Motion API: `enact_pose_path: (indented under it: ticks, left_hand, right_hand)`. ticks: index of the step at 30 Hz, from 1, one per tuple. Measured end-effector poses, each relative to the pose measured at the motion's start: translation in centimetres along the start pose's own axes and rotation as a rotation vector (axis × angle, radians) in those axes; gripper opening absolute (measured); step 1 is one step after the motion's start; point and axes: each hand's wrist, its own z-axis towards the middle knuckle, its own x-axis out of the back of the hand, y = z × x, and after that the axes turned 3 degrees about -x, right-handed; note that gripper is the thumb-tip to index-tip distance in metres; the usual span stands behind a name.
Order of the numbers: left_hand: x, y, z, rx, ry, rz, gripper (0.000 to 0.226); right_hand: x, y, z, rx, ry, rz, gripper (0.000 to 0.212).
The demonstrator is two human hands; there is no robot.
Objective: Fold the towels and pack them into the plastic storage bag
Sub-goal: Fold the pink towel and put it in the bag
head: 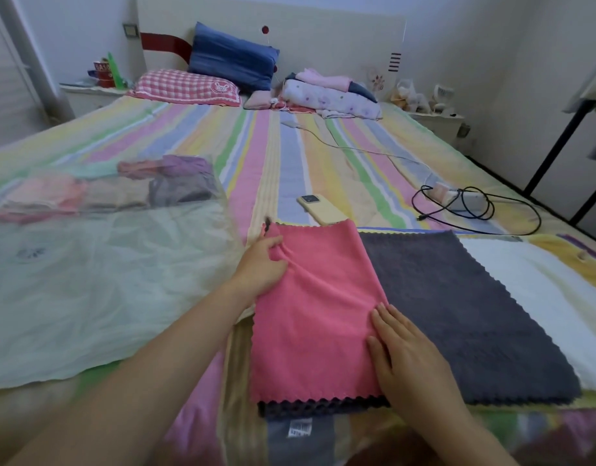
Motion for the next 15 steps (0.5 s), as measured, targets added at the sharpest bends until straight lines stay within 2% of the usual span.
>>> enact_pose_path:
  ticks: [2, 6, 9, 12, 15]
  left_hand:
    - [0.2, -0.2, -0.2, 0.08, 0.005, -0.022, 0.054]
    - [0.9, 0.2, -2.1, 0.06, 0.077, -0.021, 0.067]
    - [1.3, 0.2, -5.1, 0.035, 0.082, -0.014, 0.078]
    - [1.7, -0.1, -8.4, 0.003, 0.071, 0.001, 0.075]
    - [2.1, -1.1, -11.4, -0.092, 0.132, 0.207, 0.068]
  right_hand:
    - [-0.1, 0.1, 0.1, -0.006, -0.013, 0.024, 0.047]
    - [1.1, 0.5, 0.5, -0.08, -0.049, 0.247, 0.023]
    - [2.0, 0.2, 0.4, 0.003, -0.03, 0.268, 0.009]
    - [2.2, -0.1, -0.3, 0.099, -0.056, 0.291, 0.022]
    - [2.6, 0.7, -1.6, 0.176, -0.129, 0.333, 0.043]
